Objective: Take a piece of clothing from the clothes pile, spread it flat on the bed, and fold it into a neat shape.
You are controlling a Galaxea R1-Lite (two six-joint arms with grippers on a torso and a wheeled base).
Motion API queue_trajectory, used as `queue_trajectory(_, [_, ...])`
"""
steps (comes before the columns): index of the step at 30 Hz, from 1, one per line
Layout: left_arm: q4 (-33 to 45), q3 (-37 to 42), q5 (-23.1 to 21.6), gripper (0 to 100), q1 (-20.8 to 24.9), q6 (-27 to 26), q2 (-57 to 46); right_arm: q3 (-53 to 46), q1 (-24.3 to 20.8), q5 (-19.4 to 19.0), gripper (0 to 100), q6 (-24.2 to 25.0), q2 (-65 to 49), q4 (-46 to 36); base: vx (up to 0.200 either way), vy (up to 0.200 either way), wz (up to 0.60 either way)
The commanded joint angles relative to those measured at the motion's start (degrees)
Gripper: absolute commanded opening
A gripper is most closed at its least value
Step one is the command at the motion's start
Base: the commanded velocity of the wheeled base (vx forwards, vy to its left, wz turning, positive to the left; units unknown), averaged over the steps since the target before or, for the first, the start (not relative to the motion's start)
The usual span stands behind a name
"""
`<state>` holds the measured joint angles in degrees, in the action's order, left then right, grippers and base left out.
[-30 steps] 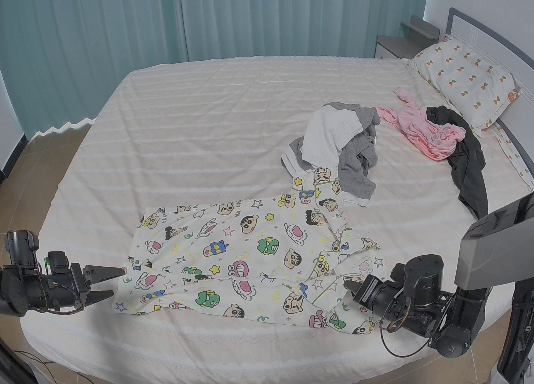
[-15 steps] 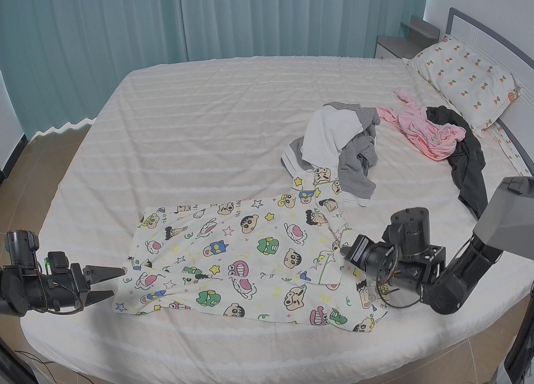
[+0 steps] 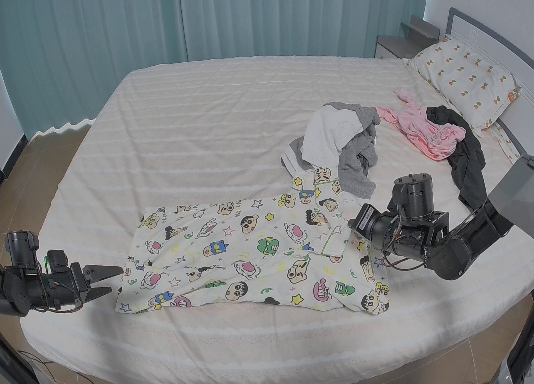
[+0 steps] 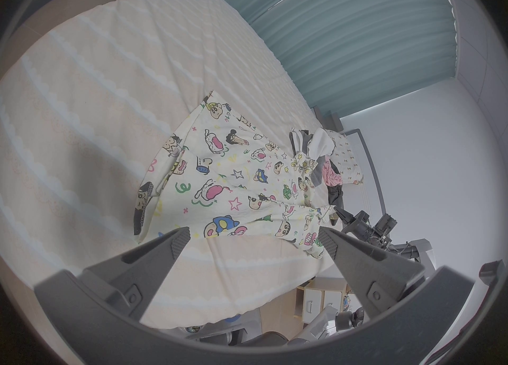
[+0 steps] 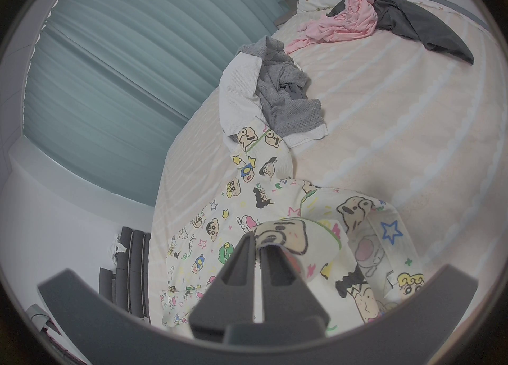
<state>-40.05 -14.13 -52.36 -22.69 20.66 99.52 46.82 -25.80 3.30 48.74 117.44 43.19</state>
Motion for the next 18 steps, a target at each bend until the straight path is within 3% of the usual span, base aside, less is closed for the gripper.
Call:
queue_trajectory(1, [-0.21,-0.11,0.06,100,-0.08,0.08,0.93,-0.07,-0.04,0.04,0,-0.13,-3.27,-1.88,0.0,0.0,0.0])
queue_trajectory(8, [-2.05,-2.04,0.59,100,-0.08,-0.1,3.13,-1.74,-0.75,-0.49,0,-0.84,-8.02,-6.8,0.0,0.0,0.0])
queue_trajectory(12, [-6.8,-6.17,4.63,100,0.36,0.17,8.67,-4.9,-2.33,-0.58,0,-0.93,-8.46,-7.07,0.0,0.0,0.0])
queue_trajectory(18, [-6.89,-14.08,5.07,100,2.38,-6.25,13.94,-6.04,-3.38,-0.58,0,-0.93,-8.55,-6.89,0.0,0.0,0.0])
